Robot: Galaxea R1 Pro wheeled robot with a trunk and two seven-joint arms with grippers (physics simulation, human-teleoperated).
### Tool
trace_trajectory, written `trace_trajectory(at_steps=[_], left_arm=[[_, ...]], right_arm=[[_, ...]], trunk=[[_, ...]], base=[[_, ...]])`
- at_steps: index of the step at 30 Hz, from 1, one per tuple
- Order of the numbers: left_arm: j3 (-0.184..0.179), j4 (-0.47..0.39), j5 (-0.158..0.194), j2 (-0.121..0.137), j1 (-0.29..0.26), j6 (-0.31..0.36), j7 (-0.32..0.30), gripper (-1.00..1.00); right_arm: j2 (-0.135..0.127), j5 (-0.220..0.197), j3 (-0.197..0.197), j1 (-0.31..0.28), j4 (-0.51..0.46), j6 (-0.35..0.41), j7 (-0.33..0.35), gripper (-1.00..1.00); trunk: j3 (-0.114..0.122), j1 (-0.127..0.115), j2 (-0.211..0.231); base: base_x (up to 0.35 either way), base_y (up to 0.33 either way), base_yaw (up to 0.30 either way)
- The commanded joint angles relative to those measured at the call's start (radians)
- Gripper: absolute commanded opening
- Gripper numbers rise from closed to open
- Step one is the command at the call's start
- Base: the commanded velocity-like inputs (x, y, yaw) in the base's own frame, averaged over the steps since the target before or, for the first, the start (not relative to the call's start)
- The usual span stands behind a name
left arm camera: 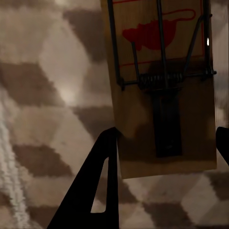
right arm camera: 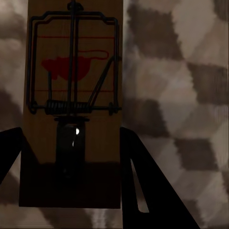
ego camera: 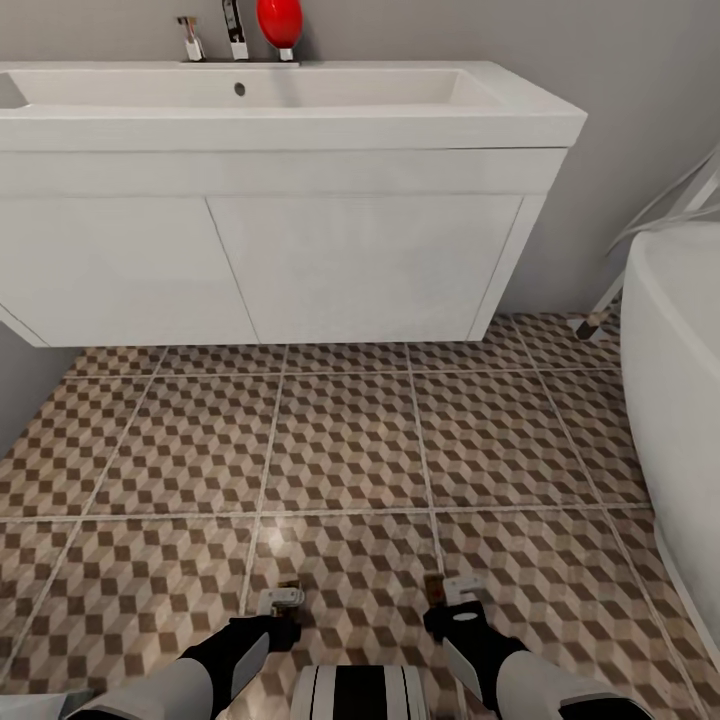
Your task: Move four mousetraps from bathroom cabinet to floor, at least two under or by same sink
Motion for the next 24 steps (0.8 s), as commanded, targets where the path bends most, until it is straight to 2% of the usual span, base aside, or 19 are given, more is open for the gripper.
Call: trace_trajectory(at_steps=[1, 6, 16, 22, 24], left_arm=[[-0.009, -0.002, 0.009, 0.000, 0.000, 0.006, 0.008, -1.00], [-0.009, -0.002, 0.008, 0.000, 0.000, 0.006, 0.007, -1.00], [-0.008, -0.002, 0.009, 0.002, 0.000, 0.003, 0.010, -1.00], [-0.009, -0.002, 0.009, 0.001, 0.000, 0.008, 0.010, -1.00], [-0.009, -0.002, 0.009, 0.001, 0.000, 0.008, 0.009, -1.00]], right_arm=[[0.000, 0.006, 0.006, 0.000, -0.001, 0.005, -0.004, -1.00], [0.001, 0.006, 0.006, 0.000, -0.001, 0.005, -0.005, -1.00], [0.001, 0.006, 0.006, 0.000, -0.001, 0.005, -0.005, -1.00], [0.001, 0.006, 0.006, 0.000, 0.000, 0.005, -0.005, -1.00], [0.001, 0.007, 0.006, 0.000, 0.001, 0.005, -0.005, -1.00]], trunk=[[-0.005, 0.000, 0.000], [-0.024, 0.002, -0.002], [-0.024, 0.002, -0.002], [-0.047, 0.005, -0.003], [-0.047, 0.005, -0.003]], base=[[0.000, 0.000, 0.000], [0.000, 0.000, 0.000], [0.000, 0.000, 0.000], [0.000, 0.000, 0.000], [0.000, 0.000, 0.000]])
